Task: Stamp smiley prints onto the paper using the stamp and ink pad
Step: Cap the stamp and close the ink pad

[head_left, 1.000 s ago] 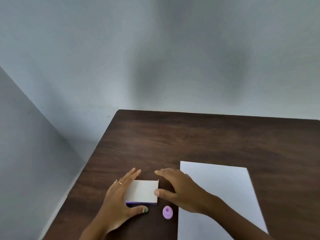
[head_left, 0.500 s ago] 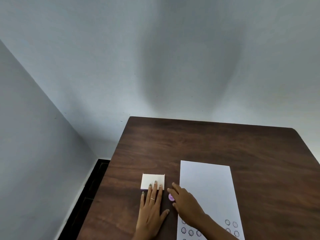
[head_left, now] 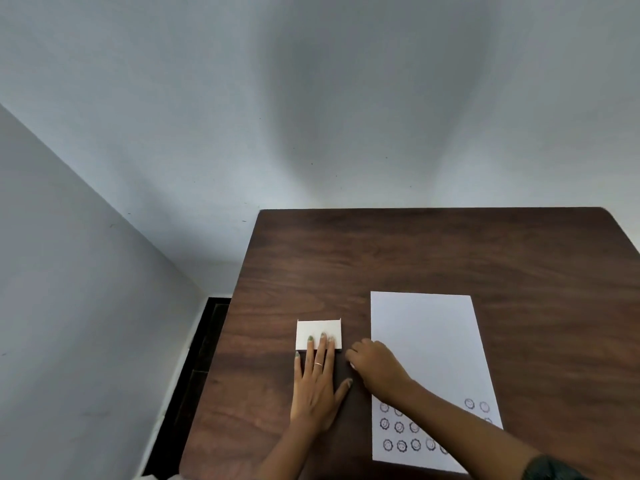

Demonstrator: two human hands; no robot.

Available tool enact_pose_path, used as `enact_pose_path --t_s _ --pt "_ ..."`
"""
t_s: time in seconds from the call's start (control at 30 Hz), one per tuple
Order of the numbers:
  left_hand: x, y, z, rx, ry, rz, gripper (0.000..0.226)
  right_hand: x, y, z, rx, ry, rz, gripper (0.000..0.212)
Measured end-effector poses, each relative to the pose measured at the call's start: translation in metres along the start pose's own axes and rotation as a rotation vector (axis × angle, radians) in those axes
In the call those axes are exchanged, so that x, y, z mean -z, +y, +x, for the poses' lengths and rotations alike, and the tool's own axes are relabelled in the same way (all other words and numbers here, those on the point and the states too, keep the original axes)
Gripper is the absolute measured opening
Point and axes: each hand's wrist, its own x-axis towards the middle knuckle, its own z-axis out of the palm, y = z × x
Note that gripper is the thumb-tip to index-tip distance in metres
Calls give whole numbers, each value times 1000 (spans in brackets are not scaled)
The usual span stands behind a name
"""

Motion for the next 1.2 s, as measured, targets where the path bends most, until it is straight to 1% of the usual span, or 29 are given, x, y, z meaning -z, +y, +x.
enact_pose_path --t_s 0.03,0.1,0.13,0.17,0.2,0.23,0.27,0.33,0.43,0.67,0.77,1.07,1.13,1.2 --pt "-1 -1 3 -4 -7 -27 79 3 -1 2 2 37 14 20" --pt "-3 -3 12 -22 -4 -82 76 13 1 9 -17 77 47 5" --pt "-4 -4 17 -35 5 -105 75 16 3 13 -51 70 92 12" --pt "-5 -6 21 -46 10 -122 75 14 6 16 -67 151 109 18" --pt "-6 -7 27 -52 5 -134 75 14 8 21 -99 141 181 14" --pt "-7 -9 32 -53 -2 -136 75 14 12 26 -98 194 228 5" --pt "-6 -10 37 -51 -8 -131 74 11 15 32 -149 172 282 13" --pt "-5 -11 47 -39 -14 -122 74 6 23 41 -217 224 390 23" --pt "-6 -13 58 -35 -23 -123 74 5 34 54 -269 278 489 21" --pt "-7 -15 69 -53 2 -178 76 12 51 68 -350 335 574 22" --pt "-8 -16 69 -53 -4 -169 76 13 53 71 -358 369 603 21" --pt "-5 -14 66 -54 -16 -160 76 13 57 75 -354 373 625 23" --pt "-4 -13 65 -55 -17 -150 76 12 58 74 -353 379 640 26" --pt "-2 -12 65 -50 -13 -139 75 12 61 71 -337 390 605 34"
